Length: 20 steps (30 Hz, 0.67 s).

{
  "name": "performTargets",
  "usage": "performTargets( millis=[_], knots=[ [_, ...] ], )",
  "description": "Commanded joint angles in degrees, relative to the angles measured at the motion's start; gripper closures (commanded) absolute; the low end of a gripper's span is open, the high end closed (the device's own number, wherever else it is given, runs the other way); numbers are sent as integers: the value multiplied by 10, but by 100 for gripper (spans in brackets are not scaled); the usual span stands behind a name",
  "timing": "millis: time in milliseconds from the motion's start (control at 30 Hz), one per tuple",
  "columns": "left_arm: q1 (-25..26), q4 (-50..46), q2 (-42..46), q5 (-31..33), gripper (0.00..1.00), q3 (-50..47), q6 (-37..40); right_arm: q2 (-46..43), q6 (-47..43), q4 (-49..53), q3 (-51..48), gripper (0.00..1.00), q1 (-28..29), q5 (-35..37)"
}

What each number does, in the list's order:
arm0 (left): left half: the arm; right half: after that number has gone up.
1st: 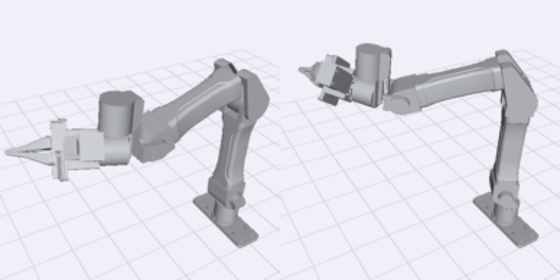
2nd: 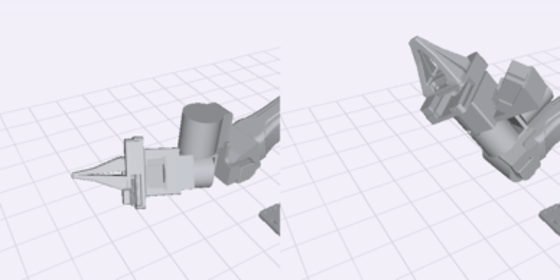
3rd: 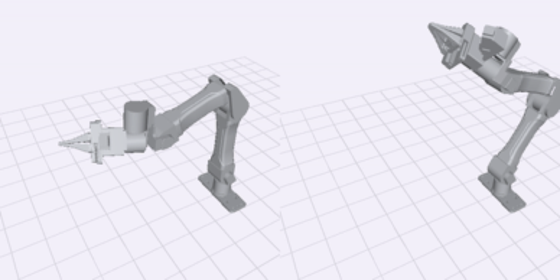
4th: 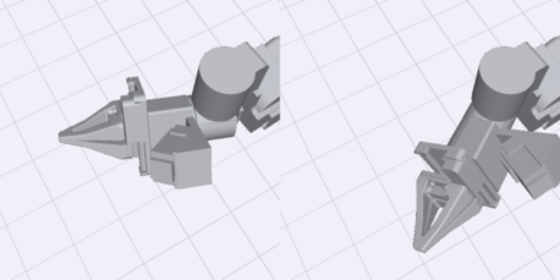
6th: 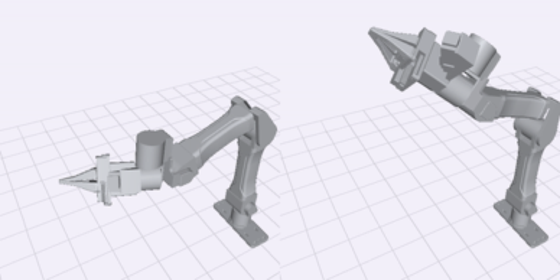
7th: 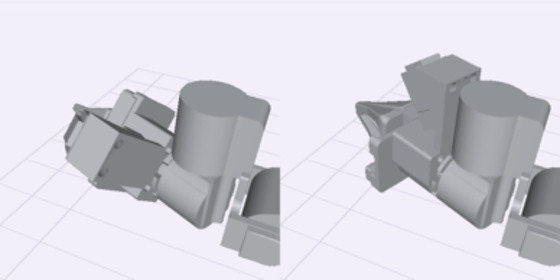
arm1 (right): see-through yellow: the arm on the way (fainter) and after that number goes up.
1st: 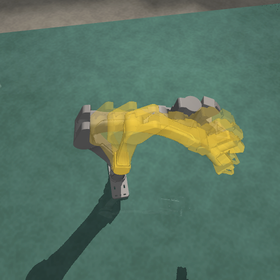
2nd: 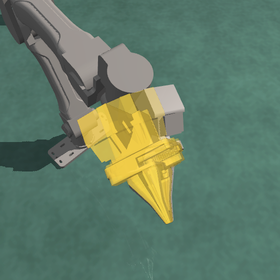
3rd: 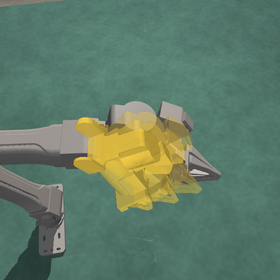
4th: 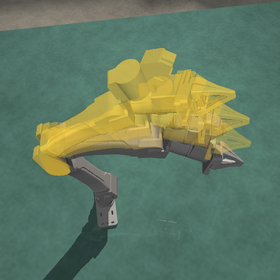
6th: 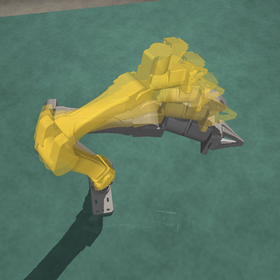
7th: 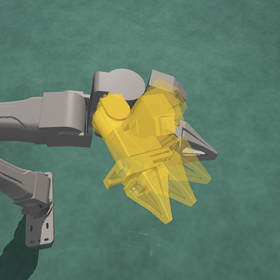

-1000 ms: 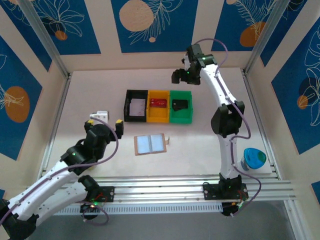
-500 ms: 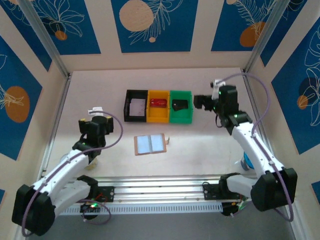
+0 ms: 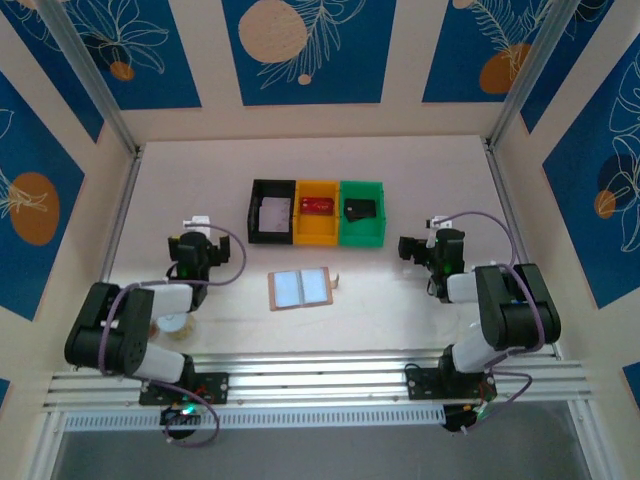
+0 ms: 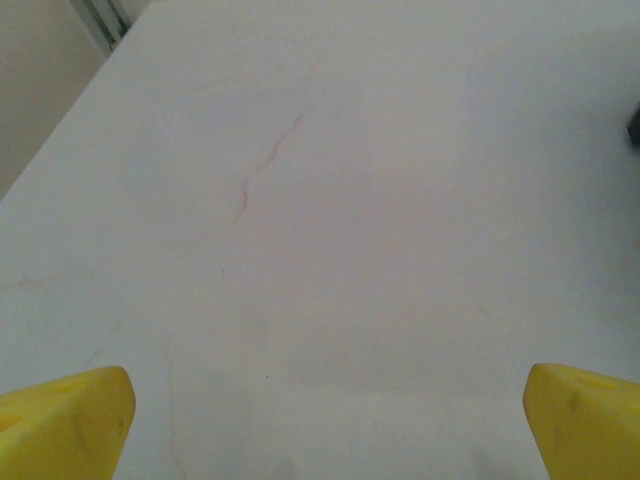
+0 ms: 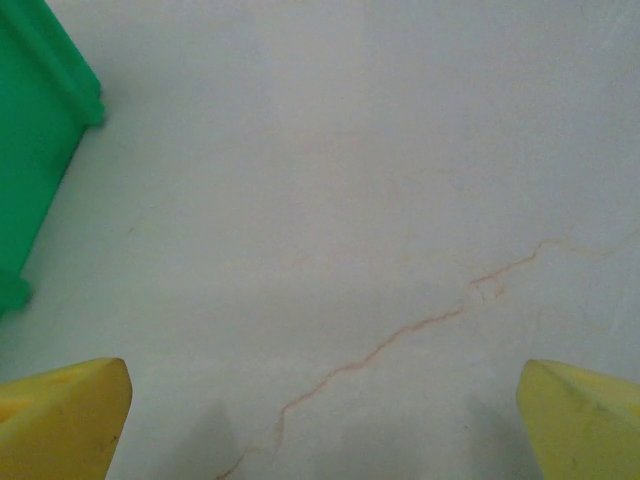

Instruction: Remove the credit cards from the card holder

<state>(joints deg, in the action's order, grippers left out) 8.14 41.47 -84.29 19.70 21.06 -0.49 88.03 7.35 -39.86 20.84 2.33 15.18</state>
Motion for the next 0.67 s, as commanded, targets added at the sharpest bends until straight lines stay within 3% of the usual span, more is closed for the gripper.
performTargets(
  millis=[0,33,633],
  knots=[
    [-9,143,-63,-62,0,1,38,-1,3,-114,11,1,2,24],
    [-18,112,-51,-67,0,6,22,-12,12,-76,19,1,-2,28],
    [-21,144,-55,-48,0,-4,16,-8,6,-89,16,1,2,33]
  ],
)
